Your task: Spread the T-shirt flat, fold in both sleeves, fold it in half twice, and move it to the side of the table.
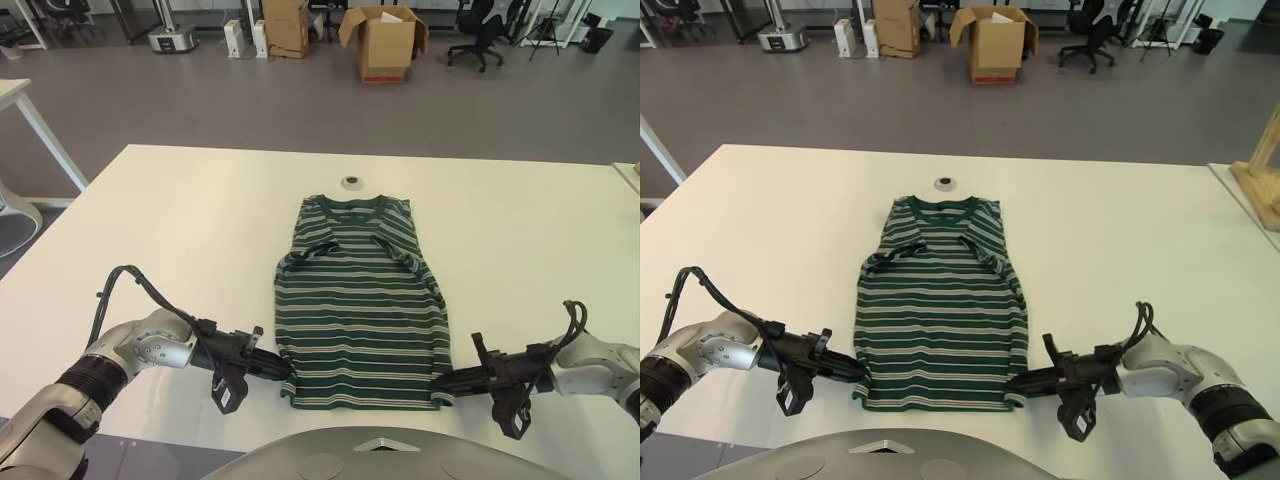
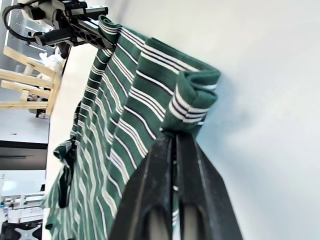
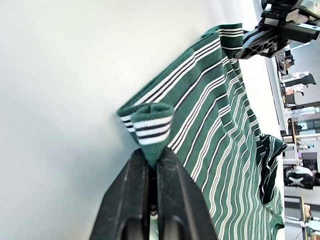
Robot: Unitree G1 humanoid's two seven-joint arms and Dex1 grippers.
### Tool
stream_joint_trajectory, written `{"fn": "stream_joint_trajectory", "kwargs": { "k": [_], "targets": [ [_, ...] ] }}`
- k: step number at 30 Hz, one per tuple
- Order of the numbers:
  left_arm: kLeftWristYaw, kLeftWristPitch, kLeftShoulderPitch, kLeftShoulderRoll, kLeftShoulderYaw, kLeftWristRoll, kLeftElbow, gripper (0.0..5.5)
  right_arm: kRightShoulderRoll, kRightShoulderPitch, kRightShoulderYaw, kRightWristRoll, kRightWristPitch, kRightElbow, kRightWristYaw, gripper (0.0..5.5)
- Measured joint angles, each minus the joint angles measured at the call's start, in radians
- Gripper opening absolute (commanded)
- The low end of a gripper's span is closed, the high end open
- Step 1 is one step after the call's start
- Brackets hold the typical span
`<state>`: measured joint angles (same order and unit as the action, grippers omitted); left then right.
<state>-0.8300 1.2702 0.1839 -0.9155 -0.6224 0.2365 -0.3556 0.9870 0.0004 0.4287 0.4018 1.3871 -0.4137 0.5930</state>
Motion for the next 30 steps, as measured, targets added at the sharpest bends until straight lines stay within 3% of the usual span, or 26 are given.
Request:
{"fn": "stream_joint_trajectory", "kwargs": {
  "k": [5, 9, 12, 17, 20, 23, 26, 30],
  "targets": [
    [-0.188, -0.188, -0.163, -0.256, -0.125, -0.305, 0.193, 0.01, 0.172, 0.173, 0.129, -0.406, -0.350, 0.262, 0.163, 0.00],
    [-0.346, -0.396, -0.332, -0.473, -0.185, -0.351, 0.469, 0.01, 0.309, 0.298, 0.152, -0.624, -0.620, 0.535, 0.286, 0.00],
    [-0.360, -0.501, -0.364, -0.494, -0.140, -0.438, 0.585, 0.01, 0.364, 0.344, 0.098, -0.778, -0.779, 0.660, 0.320, 0.00],
    [-0.500, -0.820, -0.090, -0.320, 0.046, -0.747, 0.461, 0.01, 0.430, 0.348, -0.084, -1.241, -1.151, 0.848, 0.330, 0.00],
    [-0.524, -0.996, -0.047, -0.266, 0.141, -0.891, 0.469, 0.01, 0.388, 0.167, -0.181, -1.488, -1.419, 0.848, 0.329, 0.00],
    [-0.541, -1.169, -0.054, -0.255, 0.220, -0.986, 0.474, 0.01, 0.223, -0.128, -0.199, -1.544, -1.637, 0.704, 0.315, 0.00],
    [-0.544, -1.327, -0.071, -0.222, 0.309, -1.062, 0.431, 0.01, 0.049, -0.342, -0.179, -1.452, -1.753, 0.515, 0.335, 0.00],
    [-0.492, -1.486, -0.091, -0.120, 0.435, -1.139, 0.345, 0.01, -0.145, -0.475, -0.136, -1.243, -1.783, 0.231, 0.385, 0.00]
  ]
}}
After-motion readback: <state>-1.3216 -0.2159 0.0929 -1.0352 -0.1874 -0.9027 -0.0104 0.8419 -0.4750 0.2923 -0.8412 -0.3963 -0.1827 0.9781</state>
